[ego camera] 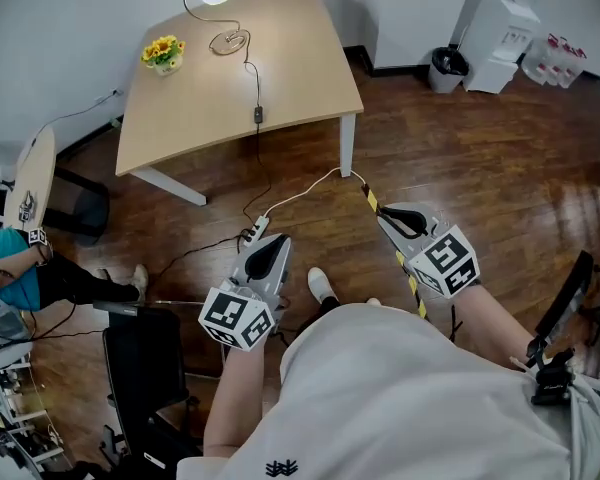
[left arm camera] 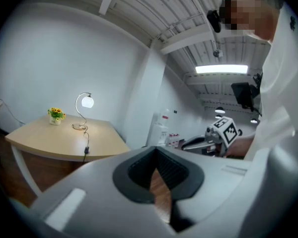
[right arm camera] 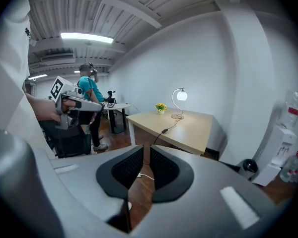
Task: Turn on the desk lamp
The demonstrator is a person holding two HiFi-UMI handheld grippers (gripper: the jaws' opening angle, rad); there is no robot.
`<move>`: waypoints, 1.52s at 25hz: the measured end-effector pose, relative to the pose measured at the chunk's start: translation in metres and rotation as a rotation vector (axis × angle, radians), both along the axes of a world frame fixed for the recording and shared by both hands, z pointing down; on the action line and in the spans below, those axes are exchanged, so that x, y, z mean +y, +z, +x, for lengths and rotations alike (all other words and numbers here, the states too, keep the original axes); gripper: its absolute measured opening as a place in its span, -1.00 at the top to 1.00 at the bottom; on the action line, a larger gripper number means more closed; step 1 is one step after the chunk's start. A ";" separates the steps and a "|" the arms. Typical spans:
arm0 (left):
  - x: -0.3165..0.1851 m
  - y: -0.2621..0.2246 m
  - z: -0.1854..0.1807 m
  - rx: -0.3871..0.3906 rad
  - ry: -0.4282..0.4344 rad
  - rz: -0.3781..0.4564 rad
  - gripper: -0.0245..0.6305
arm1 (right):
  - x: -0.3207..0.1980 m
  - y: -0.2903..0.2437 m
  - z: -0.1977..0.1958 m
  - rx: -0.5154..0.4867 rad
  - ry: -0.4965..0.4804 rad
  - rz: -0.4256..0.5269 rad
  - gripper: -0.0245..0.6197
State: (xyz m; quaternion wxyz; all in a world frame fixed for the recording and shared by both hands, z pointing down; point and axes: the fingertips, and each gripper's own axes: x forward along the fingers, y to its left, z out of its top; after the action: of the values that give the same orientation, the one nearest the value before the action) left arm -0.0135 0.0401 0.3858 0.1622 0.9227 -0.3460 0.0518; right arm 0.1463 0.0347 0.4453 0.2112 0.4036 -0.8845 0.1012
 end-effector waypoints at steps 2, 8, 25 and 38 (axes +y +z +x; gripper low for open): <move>0.022 -0.004 0.015 -0.013 -0.003 0.001 0.86 | 0.026 0.004 0.017 -0.012 0.002 -0.014 0.80; 0.086 0.002 0.011 -0.053 -0.076 -0.042 0.86 | 0.075 0.009 0.036 -0.055 -0.021 -0.030 0.80; 0.112 -0.018 -0.074 -0.040 0.026 0.027 0.86 | 0.104 -0.052 -0.053 -0.061 0.057 0.091 0.79; 0.129 0.001 -0.139 -0.020 0.113 0.019 0.86 | 0.132 -0.073 -0.129 -0.062 0.109 0.121 0.79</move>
State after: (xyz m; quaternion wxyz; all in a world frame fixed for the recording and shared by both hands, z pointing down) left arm -0.1522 0.1687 0.3869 0.1468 0.9416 -0.2954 0.0670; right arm 0.0171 0.1670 0.3725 0.1530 0.4600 -0.8717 0.0713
